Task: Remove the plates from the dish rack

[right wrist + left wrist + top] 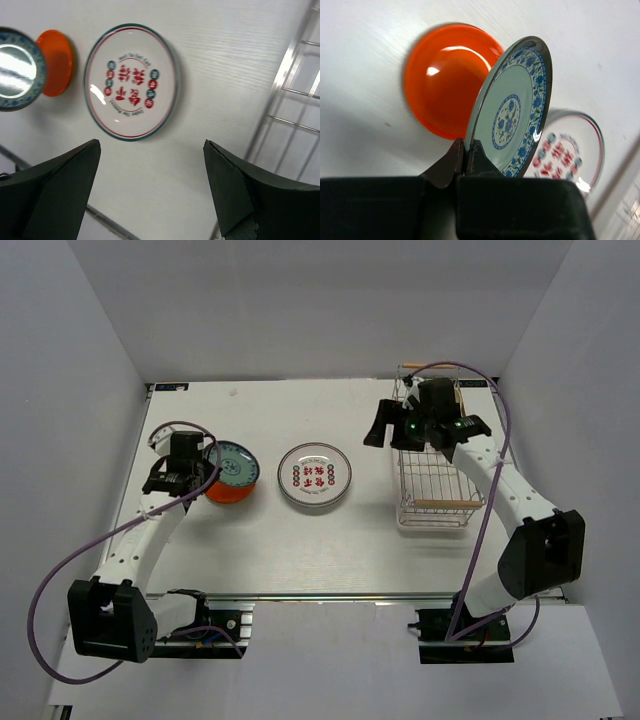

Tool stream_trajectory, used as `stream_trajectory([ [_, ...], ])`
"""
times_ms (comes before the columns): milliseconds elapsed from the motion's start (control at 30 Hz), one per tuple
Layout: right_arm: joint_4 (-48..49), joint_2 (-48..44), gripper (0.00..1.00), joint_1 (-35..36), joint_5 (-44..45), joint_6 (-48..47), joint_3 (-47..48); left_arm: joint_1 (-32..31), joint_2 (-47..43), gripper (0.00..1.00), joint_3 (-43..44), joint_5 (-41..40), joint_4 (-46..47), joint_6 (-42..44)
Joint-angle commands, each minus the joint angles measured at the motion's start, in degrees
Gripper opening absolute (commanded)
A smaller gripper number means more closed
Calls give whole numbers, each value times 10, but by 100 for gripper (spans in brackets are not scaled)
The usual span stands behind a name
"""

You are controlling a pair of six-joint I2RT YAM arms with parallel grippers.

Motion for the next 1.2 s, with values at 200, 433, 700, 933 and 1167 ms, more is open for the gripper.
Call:
stream_trajectory([
  [200,-18,-47,89,-35,67,-6,-42,46,40,0,-14,-62,5,-24],
  [433,-21,-60,89,-47,69,-2,-46,57,77,0,-20,-25,34,-5],
  [700,-30,-59,89,-56,65,3,-45,57,100,27,-21,-27,29,-6],
  [933,-33,-66,89,-57,74,4,-45,57,130,56,-11,-7,13,1],
  [1167,-39,-67,89,-71,96,8,-43,57,133,83,2,1,2,14],
])
